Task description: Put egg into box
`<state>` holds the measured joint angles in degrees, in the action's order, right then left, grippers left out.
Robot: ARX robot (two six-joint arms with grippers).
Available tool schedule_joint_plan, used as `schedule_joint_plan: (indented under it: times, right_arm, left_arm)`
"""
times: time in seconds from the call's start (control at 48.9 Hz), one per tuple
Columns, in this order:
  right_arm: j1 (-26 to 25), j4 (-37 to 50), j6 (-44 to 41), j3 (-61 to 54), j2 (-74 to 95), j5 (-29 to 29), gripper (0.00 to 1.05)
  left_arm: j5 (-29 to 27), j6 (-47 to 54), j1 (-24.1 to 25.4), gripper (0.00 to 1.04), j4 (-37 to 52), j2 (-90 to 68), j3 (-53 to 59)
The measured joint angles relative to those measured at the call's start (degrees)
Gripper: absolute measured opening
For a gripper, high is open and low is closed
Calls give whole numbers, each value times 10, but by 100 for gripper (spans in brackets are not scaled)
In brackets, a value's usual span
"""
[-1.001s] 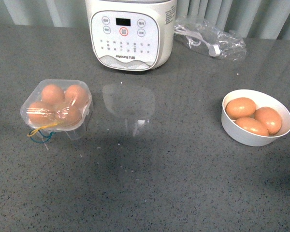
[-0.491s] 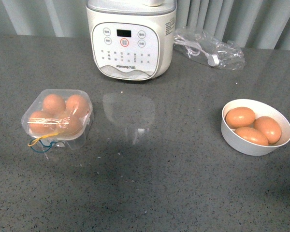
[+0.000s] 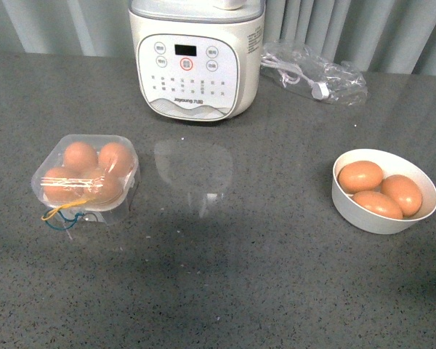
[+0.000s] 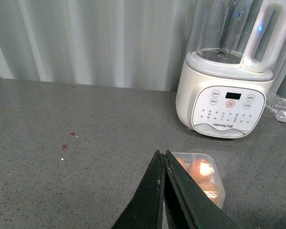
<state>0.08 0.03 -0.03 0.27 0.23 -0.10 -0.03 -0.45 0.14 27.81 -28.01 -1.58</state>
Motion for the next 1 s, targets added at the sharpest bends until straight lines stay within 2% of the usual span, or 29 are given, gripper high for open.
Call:
schedule_joint_plan:
  times: [0.327,0.899,1.001]
  right_arm:
    - [0,0,0,0,0,0,97]
    - [0,0,0,0,0,0,97]
    - [0,0,0,0,0,0,97]
  left_arm:
    - [0,0,0,4,-92,96,0]
    - [0,0,0,4,-180,184,0]
    - [0,0,0,4,-266,250,0]
